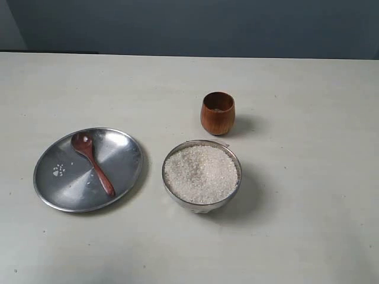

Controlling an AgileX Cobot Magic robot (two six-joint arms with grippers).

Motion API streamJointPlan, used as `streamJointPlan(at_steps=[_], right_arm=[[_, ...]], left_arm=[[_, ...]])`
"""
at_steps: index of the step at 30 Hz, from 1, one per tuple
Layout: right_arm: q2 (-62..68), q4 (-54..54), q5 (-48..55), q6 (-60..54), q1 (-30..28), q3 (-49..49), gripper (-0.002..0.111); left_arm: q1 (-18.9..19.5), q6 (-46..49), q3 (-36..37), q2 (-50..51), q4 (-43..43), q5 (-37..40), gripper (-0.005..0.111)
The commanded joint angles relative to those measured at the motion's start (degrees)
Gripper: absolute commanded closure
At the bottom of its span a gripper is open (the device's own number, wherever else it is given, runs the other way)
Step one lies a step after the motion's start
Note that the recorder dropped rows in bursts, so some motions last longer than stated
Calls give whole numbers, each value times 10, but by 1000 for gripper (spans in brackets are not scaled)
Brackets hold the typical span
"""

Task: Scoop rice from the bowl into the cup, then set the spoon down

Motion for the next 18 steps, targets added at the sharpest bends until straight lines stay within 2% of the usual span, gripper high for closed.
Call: streamJointPlan(at_steps=[1, 6, 16, 18], right_arm=[[-3, -1, -2, 0, -3, 1, 109], [-3, -1, -2, 0, -3, 1, 109], [-3, 0, -2, 0, -3, 1, 109], [-3, 0, -2, 0, -3, 1, 109]], left_arm=[[2, -1, 2, -2, 0, -4, 106], [-37, -1, 2, -2, 0, -4, 106], [-39, -1, 2, -2, 0, -3, 106], [-39, -1, 2, -2, -10, 32, 106]])
